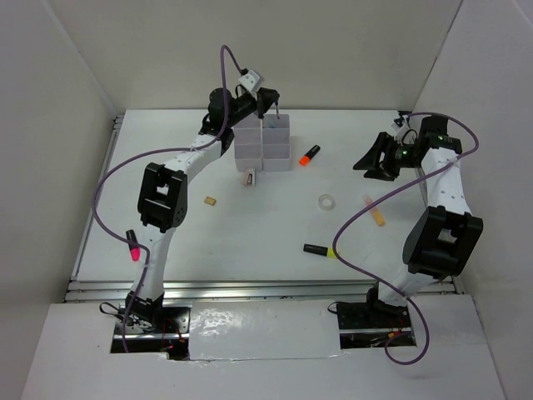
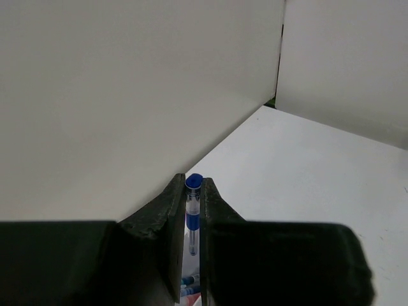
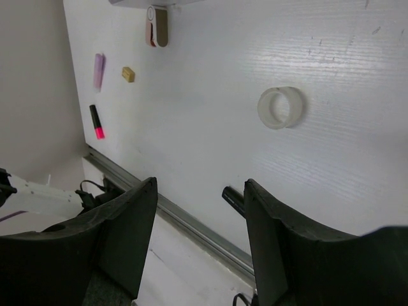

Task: Sort the stationery into containers
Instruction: Place the stationery into the container, then grab a piece of stationery with the right arm

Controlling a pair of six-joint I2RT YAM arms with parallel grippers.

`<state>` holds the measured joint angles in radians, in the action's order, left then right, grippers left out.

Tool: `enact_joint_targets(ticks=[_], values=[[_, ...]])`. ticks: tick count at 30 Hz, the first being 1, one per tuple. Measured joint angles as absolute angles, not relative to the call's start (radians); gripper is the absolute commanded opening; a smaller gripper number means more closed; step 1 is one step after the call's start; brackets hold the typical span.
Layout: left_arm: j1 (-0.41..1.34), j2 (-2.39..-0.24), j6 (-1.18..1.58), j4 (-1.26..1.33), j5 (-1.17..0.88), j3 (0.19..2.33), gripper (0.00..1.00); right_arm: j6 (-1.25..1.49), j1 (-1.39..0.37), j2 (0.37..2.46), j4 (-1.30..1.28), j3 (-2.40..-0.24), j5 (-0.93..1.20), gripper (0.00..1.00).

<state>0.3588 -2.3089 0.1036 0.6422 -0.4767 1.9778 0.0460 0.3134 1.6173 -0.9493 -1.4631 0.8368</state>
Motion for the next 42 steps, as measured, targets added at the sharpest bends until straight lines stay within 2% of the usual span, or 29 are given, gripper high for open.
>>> enact_joint_targets(ticks=[2, 3, 4, 8, 9, 13, 20, 23, 29, 35, 42], values=[[0.362, -2.315, 0.101, 0.636, -0.477, 1.976, 0.05, 0.043, 0.313, 1.617, -0.947, -1.462, 0.823, 0.64], [0.364, -2.318, 0.100, 0.635, -0.477, 1.976, 0.10, 0.042, 0.313, 1.617, -0.941, -1.460, 0.815, 0.64], [0.365, -2.320, 0.096, 0.635, -0.477, 1.976, 0.22, 0.041, 0.313, 1.617, -0.938, -1.457, 0.805, 0.63], [0.370, -2.321, 0.066, 0.630, -0.476, 1.975, 0.44, 0.031, 0.313, 1.617, -0.933, -1.447, 0.758, 0.63], [0.371, -2.321, 0.057, 0.629, -0.476, 1.975, 0.44, 0.029, 0.313, 1.617, -0.933, -1.447, 0.751, 0.63], [0.372, -2.321, 0.046, 0.627, -0.475, 1.975, 0.54, -0.007, 0.313, 1.617, -0.933, -1.447, 0.686, 0.62], [0.367, -2.294, 0.030, 0.617, -0.476, 1.913, 0.58, -0.105, 0.294, 1.616, -0.934, -1.443, 0.474, 0.59], [0.358, -2.220, -0.004, 0.555, -0.497, 1.829, 0.63, -0.164, 0.263, 1.604, -0.928, -1.400, 0.342, 0.58], [0.352, -1.924, -0.137, 0.289, -0.526, 1.689, 0.70, -0.246, 0.196, 1.619, -0.926, -1.310, 0.149, 0.58], [0.355, -1.571, -0.242, 0.131, -0.576, 1.504, 0.73, -0.271, 0.162, 1.706, -0.867, -1.314, 0.056, 0.58], [0.358, -1.433, -0.321, -0.009, -0.676, 1.328, 0.74, -0.278, 0.131, 1.876, -0.837, -1.397, -0.002, 0.58]])
